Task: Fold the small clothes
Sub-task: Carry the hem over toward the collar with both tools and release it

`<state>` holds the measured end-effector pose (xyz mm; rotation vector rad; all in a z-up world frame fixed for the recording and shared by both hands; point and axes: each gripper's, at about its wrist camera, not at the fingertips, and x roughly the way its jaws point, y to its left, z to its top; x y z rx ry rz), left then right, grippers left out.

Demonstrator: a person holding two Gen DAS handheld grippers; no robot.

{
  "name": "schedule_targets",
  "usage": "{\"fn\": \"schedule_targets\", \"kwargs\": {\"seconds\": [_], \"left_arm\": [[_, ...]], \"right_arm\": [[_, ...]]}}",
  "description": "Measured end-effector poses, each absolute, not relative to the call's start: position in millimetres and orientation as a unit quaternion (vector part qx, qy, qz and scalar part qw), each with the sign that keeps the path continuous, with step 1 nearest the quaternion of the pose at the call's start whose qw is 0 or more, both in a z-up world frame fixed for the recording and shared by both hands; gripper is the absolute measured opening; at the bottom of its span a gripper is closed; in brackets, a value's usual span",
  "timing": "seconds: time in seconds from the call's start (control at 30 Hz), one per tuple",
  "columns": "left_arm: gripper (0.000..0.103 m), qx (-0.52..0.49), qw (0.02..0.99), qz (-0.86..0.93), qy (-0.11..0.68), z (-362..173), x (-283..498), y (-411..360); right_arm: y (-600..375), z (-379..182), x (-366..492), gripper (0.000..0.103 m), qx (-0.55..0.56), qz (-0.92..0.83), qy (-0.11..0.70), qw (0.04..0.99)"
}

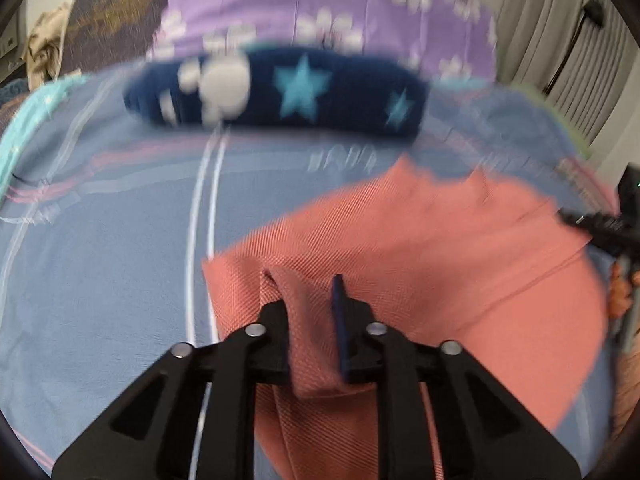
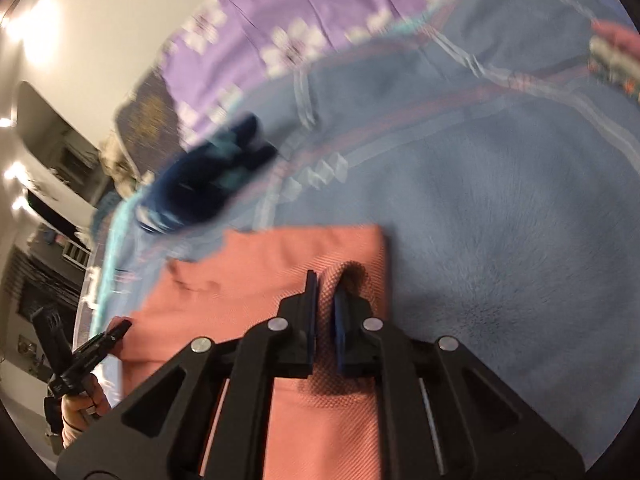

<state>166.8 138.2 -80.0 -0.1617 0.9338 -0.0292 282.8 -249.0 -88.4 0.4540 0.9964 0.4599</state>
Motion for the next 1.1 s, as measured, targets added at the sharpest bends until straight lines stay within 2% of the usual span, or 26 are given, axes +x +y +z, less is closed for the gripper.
{"fn": "schedule_targets", "kwargs": {"seconds": [0.13,0.2,0.27,0.33,0.37,0.4,0.43,0.57,0.67,0.73,0.77,0.8,0.83,0.87,0.9,1.0,1.07,1.1], "left_arm": [[0.024,-0.112,0.897,-0.034,0.425,-71.7,151.7,150.5],[0.024,-0.119,0.897,-0.035,0.425,-65.6,143.9,153.8],[0.024,-0.122,0.899,-0.045,0.419,-57.0,129.5,156.9],[0.011,-0.120,0.901,-0.054,0.414,-52.0,119.4,156.3],[0.005,-0.118,0.900,-0.057,0.415,-49.2,113.9,155.8],[0.005,-0.119,0.899,-0.059,0.417,-49.0,114.2,151.3],[0.004,-0.121,0.898,-0.062,0.419,-49.2,113.8,149.2],[0.004,-0.159,0.900,-0.067,0.400,-36.5,130.2,149.4],[0.005,-0.228,0.897,-0.034,0.378,-27.0,154.1,170.7],[0.015,-0.259,0.889,0.003,0.378,-31.7,169.8,186.8],[0.028,-0.263,0.887,0.034,0.379,-35.3,175.8,194.4],[0.038,-0.257,0.888,0.049,0.379,-37.8,178.8,197.9],[0.042,-0.255,0.889,0.047,0.377,-38.3,178.8,198.8],[0.050,-0.250,0.893,0.032,0.374,-38.9,177.4,196.8],[0.057,-0.238,0.896,0.019,0.374,-39.0,175.8,193.5],[0.065,-0.182,0.900,0.018,0.395,-45.6,176.8,183.4],[0.065,-0.169,0.892,0.012,0.419,-55.7,181.3,180.3],[0.065,-0.170,0.886,0.008,0.431,-63.4,184.8,179.2]], "right_arm": [[-258.7,-82.5,268.9,0.011,0.206,0.231,0.460,0.833],[-264.3,-71.8,259.8,0.023,0.202,0.236,0.452,0.836],[-268.0,-60.9,248.4,0.025,0.191,0.245,0.444,0.841],[-266.8,-54.7,242.7,0.025,0.173,0.246,0.441,0.846],[-265.3,-53.9,241.8,0.022,0.166,0.245,0.442,0.847],[-262.7,-55.5,242.0,0.010,0.162,0.243,0.447,0.845],[-259.9,-57.8,244.5,0.006,0.163,0.241,0.454,0.842],[-261.6,-48.2,262.3,0.004,0.218,0.248,0.435,0.838],[-269.5,-41.1,294.1,0.005,0.292,0.245,0.422,0.823],[-270.6,-44.4,315.9,0.012,0.284,0.188,0.428,0.837],[-270.1,-47.2,320.2,0.015,0.271,0.172,0.435,0.841],[-268.5,-49.0,321.3,0.023,0.265,0.170,0.439,0.842],[-268.0,-50.5,319.7,0.028,0.259,0.176,0.440,0.842],[-268.0,-51.5,316.5,0.039,0.252,0.182,0.437,0.844],[-267.4,-51.5,311.4,0.046,0.234,0.185,0.431,0.852],[-264.5,-54.1,306.0,0.049,0.185,0.182,0.428,0.866],[-262.6,-56.6,308.1,0.049,0.180,0.189,0.434,0.862],[-260.8,-58.0,309.6,0.053,0.184,0.194,0.438,0.858]]}}
